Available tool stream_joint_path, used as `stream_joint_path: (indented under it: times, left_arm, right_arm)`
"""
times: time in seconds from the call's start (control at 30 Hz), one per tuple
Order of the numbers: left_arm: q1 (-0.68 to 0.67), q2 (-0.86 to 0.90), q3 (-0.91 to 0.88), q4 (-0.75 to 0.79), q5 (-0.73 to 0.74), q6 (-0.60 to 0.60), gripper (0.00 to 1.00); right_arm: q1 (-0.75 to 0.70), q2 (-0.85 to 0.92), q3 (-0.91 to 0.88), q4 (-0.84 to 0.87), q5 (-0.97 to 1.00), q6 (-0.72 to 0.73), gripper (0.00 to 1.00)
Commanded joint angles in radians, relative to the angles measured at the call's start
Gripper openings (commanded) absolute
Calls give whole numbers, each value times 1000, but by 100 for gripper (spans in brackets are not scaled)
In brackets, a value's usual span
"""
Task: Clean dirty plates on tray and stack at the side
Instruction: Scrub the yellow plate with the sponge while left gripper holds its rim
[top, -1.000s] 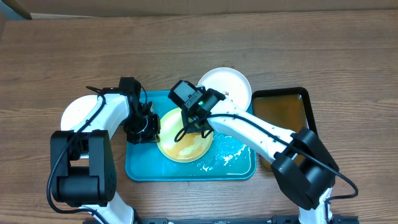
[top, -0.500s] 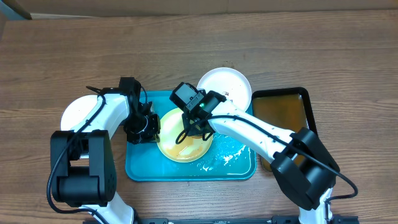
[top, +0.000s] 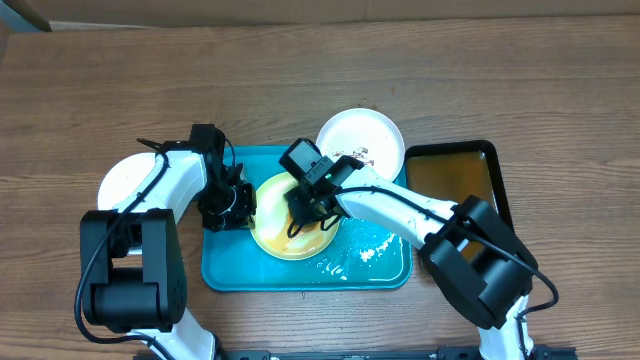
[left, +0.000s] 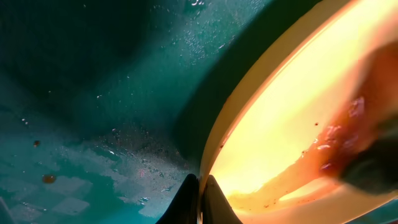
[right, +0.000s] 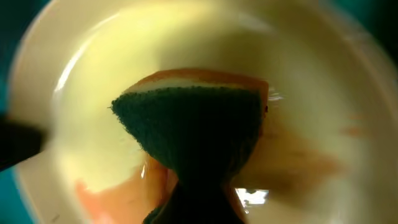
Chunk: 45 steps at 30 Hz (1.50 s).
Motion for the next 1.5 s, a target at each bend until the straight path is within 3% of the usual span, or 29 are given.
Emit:
stream_joint_path:
  times: [0.0,0.43,1.07,1.27,1.47]
  left_arm:
    - [-1,-30,-8,1,-8,-6,4]
    - [-1,-30,-8,2,-8,-6,4]
    - [-1,-30,-8,2,-8,-6,4]
    - [-1,-30,-8,1,-8,-6,4]
    - [0,-30,-8,2,-16,-6,4]
  right_arm:
    - [17,19,-8,-2,-172,-83,4]
    - [-15,-141,-8,-53,-7,-42,4]
    - [68,-1,-10,-17,-13,-42,4]
    - [30,4,-7,-16,144,-13,4]
    - [-55,-45,42,-131,195,27,4]
